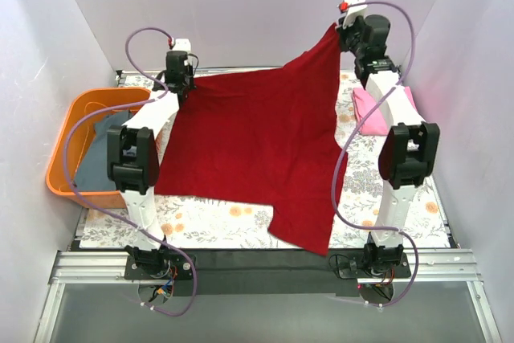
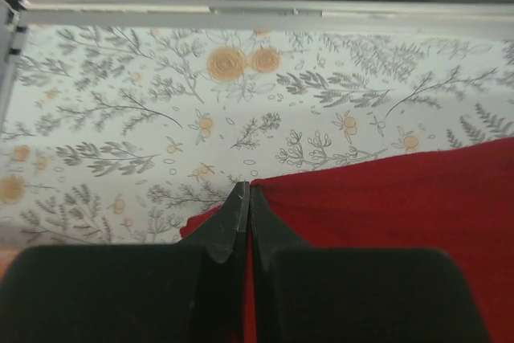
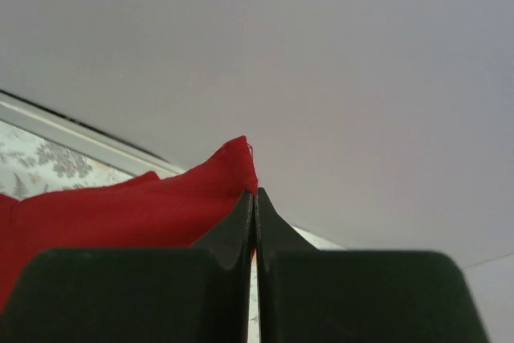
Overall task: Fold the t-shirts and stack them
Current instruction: Flatten the tshirt out, then fold the tshirt
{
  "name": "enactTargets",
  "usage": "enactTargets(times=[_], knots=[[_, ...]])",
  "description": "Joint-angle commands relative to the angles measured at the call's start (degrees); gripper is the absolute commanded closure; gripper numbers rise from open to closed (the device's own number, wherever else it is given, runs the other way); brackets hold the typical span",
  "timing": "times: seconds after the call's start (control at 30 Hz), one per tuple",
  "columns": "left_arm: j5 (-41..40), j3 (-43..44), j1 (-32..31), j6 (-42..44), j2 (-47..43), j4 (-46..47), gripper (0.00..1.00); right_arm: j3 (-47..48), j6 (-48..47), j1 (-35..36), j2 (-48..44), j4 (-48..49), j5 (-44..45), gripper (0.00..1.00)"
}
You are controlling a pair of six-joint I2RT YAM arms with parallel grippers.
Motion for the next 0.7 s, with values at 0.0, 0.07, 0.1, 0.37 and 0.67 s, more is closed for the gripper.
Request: enactTargets(times=[0.0,0.07,0.1,0.37,0.67], knots=[[0.48,4.58,0.51,-0.72,3.39,3.37,1.00,0.06,-3.18,-0.37,2.36,9.18,2.08,0.99],[0.65,5.37,0.86,-0.89,5.34,4.16,1.00,0.58,-4.15,-0.37,5.35,10.67,2.43,0.99],[0.74,5.73,0.95,-1.07,7.00,4.25,1.00,0.76,-4.42,-0.37,6.14,11.29,2.52,0.99],[1.45,10.30,1.57,-1.42,12.11,4.43,1.00,0.94,-5.39,-0.37,9.40,13.58,2.96,0.99],[1.88,10.39,3.15,-1.25,10.54,3.99,1.00,-10.74,-5.82,-0.11,-0.08,13.75,5.14,0.99]])
